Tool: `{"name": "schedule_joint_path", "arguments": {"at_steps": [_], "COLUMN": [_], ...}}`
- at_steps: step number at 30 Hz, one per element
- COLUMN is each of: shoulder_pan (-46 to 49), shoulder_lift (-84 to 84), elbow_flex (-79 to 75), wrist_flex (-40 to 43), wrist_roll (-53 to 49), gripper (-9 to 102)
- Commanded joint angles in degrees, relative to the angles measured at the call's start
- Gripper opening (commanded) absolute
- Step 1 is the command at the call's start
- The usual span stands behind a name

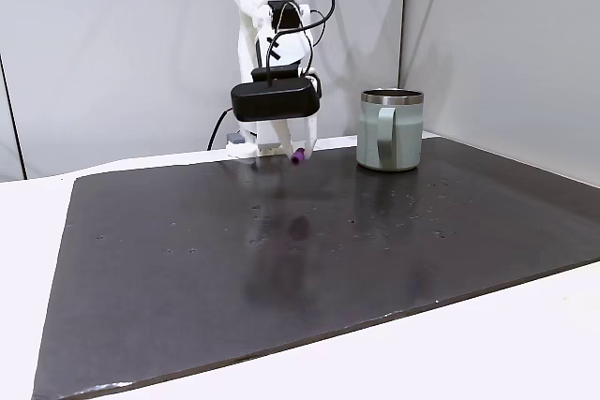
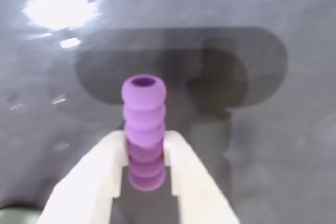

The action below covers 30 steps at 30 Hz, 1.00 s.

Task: Grasp a pengrip and put it in the cup.

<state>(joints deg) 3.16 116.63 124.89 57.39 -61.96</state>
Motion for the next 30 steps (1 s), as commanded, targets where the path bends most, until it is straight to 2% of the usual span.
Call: {"name": "schedule_joint_path", "arguments": {"at_steps": [1,8,14,20,30], "shoulder_pan": [-5.7,-21.7,-34.0,-39.8,-43.2], "shoulder_lift": [0.5,6.4,8.2,4.1,-2.4], "elbow_flex": [-9.5,-17.9,-25.2,-34.9,-42.6], "wrist_flex": [8.7,24.8,33.5,37.2,36.7], "wrist_roll": [6.0,19.4,30.1,37.0,41.0], "gripper": [0,0,0,0,0]}}
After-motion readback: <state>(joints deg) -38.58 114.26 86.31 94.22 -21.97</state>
